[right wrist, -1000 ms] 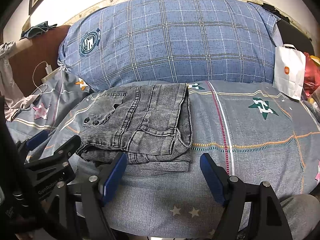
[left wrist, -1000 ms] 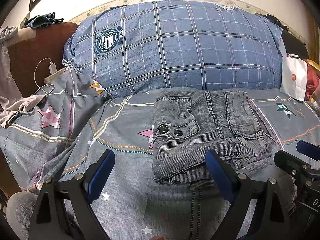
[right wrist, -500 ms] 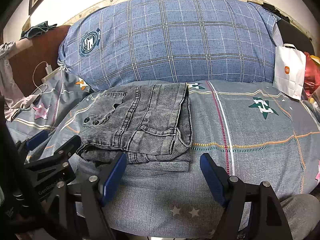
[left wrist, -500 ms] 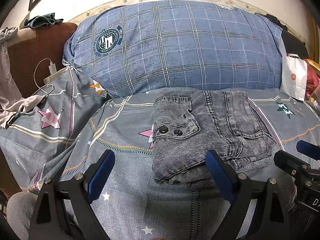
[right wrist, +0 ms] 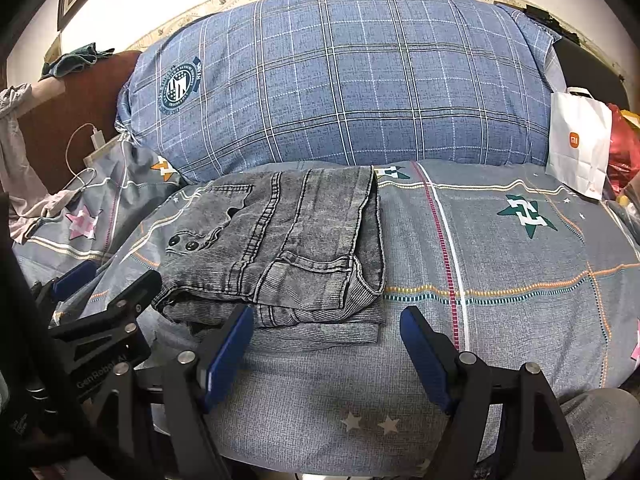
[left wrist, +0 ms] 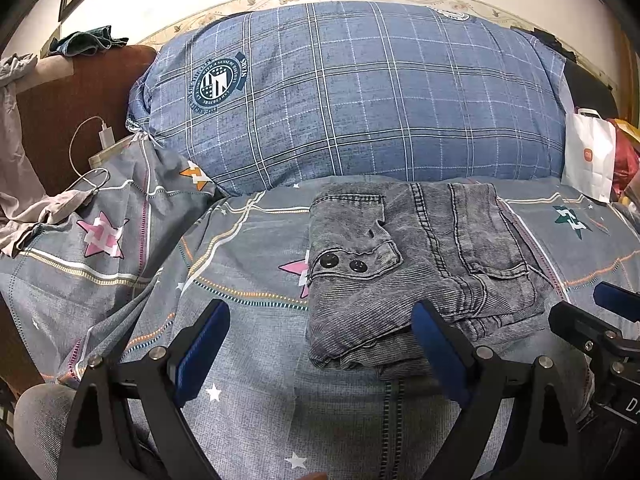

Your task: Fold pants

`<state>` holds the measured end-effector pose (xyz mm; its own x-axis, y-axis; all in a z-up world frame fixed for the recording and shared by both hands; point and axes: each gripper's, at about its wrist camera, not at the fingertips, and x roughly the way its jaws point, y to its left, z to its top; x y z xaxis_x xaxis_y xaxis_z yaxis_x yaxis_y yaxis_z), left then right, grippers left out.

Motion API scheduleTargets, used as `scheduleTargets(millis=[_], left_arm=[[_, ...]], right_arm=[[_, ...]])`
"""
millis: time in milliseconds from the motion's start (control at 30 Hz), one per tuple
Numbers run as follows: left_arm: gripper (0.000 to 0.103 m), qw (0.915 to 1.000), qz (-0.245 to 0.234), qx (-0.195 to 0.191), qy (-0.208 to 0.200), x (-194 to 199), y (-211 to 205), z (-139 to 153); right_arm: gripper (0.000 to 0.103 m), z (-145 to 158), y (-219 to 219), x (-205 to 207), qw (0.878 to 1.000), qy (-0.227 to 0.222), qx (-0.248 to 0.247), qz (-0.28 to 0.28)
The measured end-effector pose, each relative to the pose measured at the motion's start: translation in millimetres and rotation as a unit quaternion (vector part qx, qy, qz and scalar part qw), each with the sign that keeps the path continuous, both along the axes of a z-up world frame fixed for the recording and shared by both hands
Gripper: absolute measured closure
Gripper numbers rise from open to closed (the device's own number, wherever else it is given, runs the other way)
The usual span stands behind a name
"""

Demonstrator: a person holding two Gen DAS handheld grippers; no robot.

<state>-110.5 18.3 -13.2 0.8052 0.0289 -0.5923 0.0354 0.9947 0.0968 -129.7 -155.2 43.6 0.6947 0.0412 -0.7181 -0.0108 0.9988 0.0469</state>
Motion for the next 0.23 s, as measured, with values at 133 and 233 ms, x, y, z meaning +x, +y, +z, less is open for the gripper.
scheduleTargets(millis=[133, 233], left_arm=[[0.011, 1.0, -0.001, 0.002, -0.006, -1.6, -0.6, 0.8], [0.011, 1.0, -0.003, 0.004, -0.008, -2.1, -1.3, 0.3]], right_arm=[[0.024, 0.0, 0.7, -0.8, 1.0, 0.0, -0.001, 0.0], [0.024, -1.0, 0.4, -0.7, 1.0, 0.002, 0.0, -0.001]])
